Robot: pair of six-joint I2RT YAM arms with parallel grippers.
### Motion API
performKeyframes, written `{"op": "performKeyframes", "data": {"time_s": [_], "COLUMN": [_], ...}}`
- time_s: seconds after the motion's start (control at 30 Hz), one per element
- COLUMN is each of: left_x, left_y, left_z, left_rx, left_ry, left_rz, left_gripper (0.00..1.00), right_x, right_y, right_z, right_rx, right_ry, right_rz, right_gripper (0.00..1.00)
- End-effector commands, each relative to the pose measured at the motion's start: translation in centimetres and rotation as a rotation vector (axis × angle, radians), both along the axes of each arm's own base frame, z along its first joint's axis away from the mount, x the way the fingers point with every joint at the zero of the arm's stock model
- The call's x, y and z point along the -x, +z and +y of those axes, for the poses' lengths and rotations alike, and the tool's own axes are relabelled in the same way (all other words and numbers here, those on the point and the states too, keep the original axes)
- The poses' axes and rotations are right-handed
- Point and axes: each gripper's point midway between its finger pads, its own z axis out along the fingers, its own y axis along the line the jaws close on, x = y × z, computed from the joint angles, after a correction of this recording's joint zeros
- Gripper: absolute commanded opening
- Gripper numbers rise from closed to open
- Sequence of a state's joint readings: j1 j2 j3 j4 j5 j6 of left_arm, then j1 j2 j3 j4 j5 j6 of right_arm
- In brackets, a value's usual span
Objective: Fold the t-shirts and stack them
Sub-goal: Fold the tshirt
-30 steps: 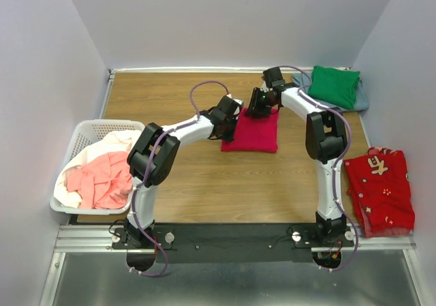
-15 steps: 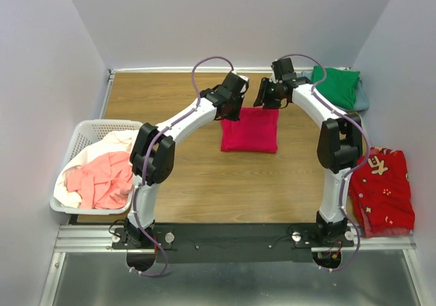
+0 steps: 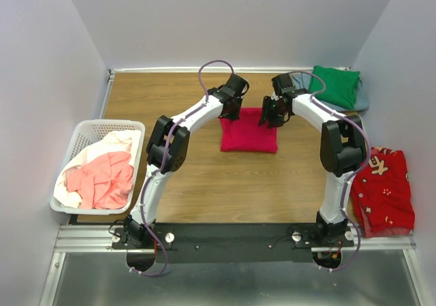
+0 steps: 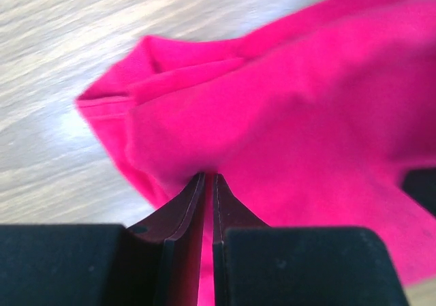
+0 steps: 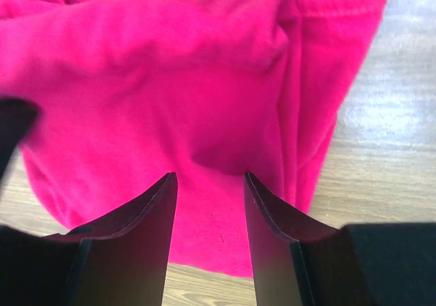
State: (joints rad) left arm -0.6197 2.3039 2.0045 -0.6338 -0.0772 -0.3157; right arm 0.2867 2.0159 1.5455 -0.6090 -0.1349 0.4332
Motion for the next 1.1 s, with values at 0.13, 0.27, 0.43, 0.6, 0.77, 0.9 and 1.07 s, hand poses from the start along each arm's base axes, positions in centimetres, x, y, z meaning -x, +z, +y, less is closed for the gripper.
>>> {"op": "performKeyframes", "data": {"time_s": [0.13, 0.27, 0.43, 0.6, 0.77, 0.9, 1.07], "left_x": [-3.0, -3.8, -4.0, -4.1, -4.1, -4.3, -4.3], "left_y": [-2.2, -2.8, -4.2, -4.3, -3.2, 0.6, 5.6], "left_z": [6.9, 7.6, 6.9, 6.9, 7.4, 7.0, 7.4], "left_rx": [-0.058, -0.063, -0.061, -0.064, -0.071, -0.03, 0.011], "left_ry": [0.193, 0.195, 0.163, 0.15, 0.154, 0.116, 0.126], "left_rz": [0.009, 0.014, 0.041, 0.036, 0.017, -0.054, -0.165], "left_gripper": [0.18, 0.18, 0.18, 0.17, 0.17, 0.16, 0.26], "right_x": [1.8, 2.5, 2.9, 2.8, 2.9, 2.7, 1.8], "right_y": [-2.4, -3.8, -5.2, -5.4, -5.1, -4.3, -1.6], "right_z": [-2.0, -2.4, -2.7, -3.0, -3.3, -3.2, -2.9], "right_rx": [0.084, 0.109, 0.129, 0.143, 0.155, 0.143, 0.122], "right_ry": [-0.043, -0.046, -0.048, -0.055, -0.058, -0.052, -0.052], "right_rz": [0.063, 0.095, 0.124, 0.125, 0.117, 0.099, 0.024], "right_gripper": [0.52, 0.52, 0.52, 0.52, 0.52, 0.52, 0.52]}}
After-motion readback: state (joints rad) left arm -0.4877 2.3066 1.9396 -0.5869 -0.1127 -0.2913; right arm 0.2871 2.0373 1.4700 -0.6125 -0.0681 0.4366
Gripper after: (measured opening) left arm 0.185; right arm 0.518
